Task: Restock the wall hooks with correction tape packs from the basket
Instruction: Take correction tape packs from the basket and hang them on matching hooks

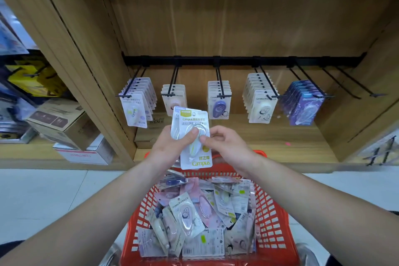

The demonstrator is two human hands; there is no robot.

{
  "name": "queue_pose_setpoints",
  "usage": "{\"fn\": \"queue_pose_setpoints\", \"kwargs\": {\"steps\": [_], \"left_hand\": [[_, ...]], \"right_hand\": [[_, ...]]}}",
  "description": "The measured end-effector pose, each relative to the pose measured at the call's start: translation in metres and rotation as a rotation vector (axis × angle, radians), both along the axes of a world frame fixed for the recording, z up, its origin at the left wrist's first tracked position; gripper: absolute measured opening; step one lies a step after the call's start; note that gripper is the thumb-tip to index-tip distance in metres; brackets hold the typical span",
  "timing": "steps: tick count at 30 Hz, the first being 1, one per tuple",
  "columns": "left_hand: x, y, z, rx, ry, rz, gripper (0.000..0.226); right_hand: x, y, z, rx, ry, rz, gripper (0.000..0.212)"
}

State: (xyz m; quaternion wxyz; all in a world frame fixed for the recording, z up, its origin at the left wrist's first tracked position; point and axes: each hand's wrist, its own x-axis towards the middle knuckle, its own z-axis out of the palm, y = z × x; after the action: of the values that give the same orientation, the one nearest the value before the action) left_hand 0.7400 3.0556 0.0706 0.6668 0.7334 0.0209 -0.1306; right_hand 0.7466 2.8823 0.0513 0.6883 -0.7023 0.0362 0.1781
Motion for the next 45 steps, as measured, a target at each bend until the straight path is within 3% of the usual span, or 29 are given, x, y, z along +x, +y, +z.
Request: {"fn": "queue_pose_setpoints", "kwargs": {"steps": [3, 8, 19, 26, 28, 44, 45], "left_hand": [[-0.004, 0.002, -0.001, -0.021, -0.001, 0.017, 0.045], [0.001, 0.021, -0.018, -0.055, 0.075, 0.131, 0.081], [-0.01, 0.066, 0.001, 0.037, 0.024, 0.257, 0.025], [0.0, 0.063, 0.02, 0.024, 0.005, 0.265, 0.042], [0.005, 0.053, 0.026, 0.022, -0.035, 0.237, 0.038], [0.012, -0.124, 0.019, 0.056, -0.009, -0.053, 0.034], [0.011, -0.134, 0.017, 0.063, -0.011, -0.069, 0.034]], "right_hand": [[-0.005, -0.001, 0.003, 0.022, 0.004, -0.062, 0.022], [-0.007, 0.002, 0.002, 0.103, 0.043, -0.15, 0.018], [-0.013, 0.013, -0.005, 0.02, -0.026, -0.156, 0.015], [-0.01, -0.003, 0.019, -0.007, -0.119, -0.227, 0.013], [-0.006, -0.018, 0.029, -0.023, -0.135, -0.274, 0.015], [-0.008, -0.241, 0.054, -0.273, -0.066, -0.503, 0.006], [-0.009, -0.255, 0.05, -0.302, -0.056, -0.518, 0.012]]}}
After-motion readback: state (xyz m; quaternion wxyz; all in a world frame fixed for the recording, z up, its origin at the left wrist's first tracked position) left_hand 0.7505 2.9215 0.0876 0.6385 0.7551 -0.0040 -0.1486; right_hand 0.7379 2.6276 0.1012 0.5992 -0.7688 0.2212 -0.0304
